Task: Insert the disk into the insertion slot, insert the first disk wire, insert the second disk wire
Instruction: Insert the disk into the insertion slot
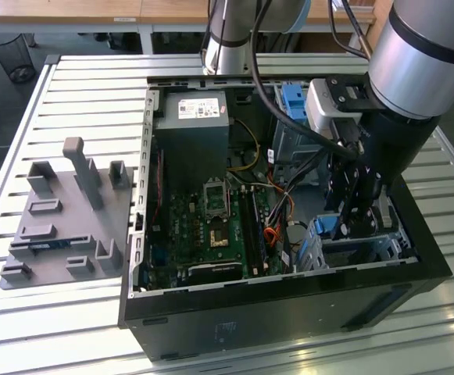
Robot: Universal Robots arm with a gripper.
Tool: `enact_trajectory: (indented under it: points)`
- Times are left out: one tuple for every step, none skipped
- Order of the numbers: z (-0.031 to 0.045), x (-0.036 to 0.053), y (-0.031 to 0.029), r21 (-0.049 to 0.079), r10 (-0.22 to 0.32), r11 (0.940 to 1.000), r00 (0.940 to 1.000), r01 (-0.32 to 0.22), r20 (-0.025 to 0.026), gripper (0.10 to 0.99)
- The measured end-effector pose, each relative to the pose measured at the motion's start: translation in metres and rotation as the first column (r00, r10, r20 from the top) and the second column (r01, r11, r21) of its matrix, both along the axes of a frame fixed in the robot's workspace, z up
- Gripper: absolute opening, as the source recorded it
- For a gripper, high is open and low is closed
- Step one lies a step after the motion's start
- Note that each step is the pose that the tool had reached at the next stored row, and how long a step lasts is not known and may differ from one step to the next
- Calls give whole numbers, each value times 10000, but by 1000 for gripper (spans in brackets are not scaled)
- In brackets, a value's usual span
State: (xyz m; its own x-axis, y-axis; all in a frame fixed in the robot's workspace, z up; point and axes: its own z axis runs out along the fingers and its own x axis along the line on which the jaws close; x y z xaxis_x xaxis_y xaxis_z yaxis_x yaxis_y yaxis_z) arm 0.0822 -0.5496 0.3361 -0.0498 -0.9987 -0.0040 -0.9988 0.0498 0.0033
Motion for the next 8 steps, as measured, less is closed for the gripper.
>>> enact_trajectory:
  points:
    - [2,0,0,1,0,10000,10000,0,0,435]
    - [6,0,0,0,0,10000,10000,0,0,435]
    - [11,0,0,-1,0,10000,10000,0,0,420]
    - [11,0,0,1,0,10000,10000,0,0,357]
    - [11,0,0,2,0,10000,10000,0,0,298]
    - [12,0,0,2,0,10000,10000,0,0,298]
    - [13,0,0,-1,0,10000,10000,0,0,239]
    - [15,0,0,-1,0,10000,10000,0,0,180]
